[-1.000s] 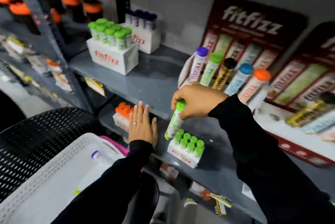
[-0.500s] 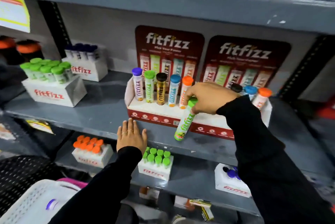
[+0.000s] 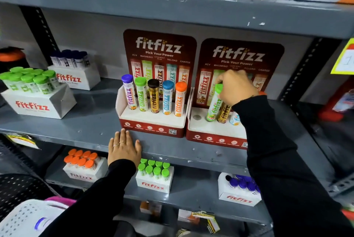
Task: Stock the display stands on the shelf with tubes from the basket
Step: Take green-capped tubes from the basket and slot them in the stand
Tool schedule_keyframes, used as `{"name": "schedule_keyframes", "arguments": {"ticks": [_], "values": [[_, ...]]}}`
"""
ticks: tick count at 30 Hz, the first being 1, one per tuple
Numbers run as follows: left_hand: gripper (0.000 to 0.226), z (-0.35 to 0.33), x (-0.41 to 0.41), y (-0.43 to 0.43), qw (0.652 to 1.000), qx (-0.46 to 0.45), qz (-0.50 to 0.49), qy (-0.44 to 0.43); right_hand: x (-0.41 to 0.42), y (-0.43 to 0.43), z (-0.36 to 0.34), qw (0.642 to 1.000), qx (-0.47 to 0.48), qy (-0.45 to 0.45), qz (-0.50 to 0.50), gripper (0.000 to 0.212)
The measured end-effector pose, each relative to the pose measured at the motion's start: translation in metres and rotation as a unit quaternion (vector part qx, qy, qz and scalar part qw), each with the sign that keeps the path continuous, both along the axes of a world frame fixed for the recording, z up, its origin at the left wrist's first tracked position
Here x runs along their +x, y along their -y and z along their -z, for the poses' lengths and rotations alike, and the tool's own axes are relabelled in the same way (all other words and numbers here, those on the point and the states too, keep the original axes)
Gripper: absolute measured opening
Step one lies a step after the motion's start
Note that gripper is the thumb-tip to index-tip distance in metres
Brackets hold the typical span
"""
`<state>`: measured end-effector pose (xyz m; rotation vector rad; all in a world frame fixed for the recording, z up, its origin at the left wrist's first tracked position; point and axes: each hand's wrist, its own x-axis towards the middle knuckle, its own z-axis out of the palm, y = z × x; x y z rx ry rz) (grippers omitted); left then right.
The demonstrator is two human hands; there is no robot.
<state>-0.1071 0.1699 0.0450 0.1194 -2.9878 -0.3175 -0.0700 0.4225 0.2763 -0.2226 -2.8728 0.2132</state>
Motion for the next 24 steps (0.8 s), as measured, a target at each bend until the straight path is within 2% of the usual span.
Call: {"name": "schedule_keyframes", "arguments": {"ticks": [8,20,24], "values": [[0.057,0.001,0.0,-0.001,1.0,0.0,-0.004,-0.007,-0.01,-0.005,0.018,0.999,0.03,-0.019,-0.011,0.03],[0.058,0.0,-0.001,-0.002,1.0,-0.007,-0.005,0.0,-0.028,-0.011,0.014,0.999,0.028,0.029,0.003,0.031],[0.058,0.001,0.0,-0.001,1.0,-0.01,-0.005,0.002,-0.034,-0.017,0.009,0.996,0.043,0.076,0.012,0.037]]}}
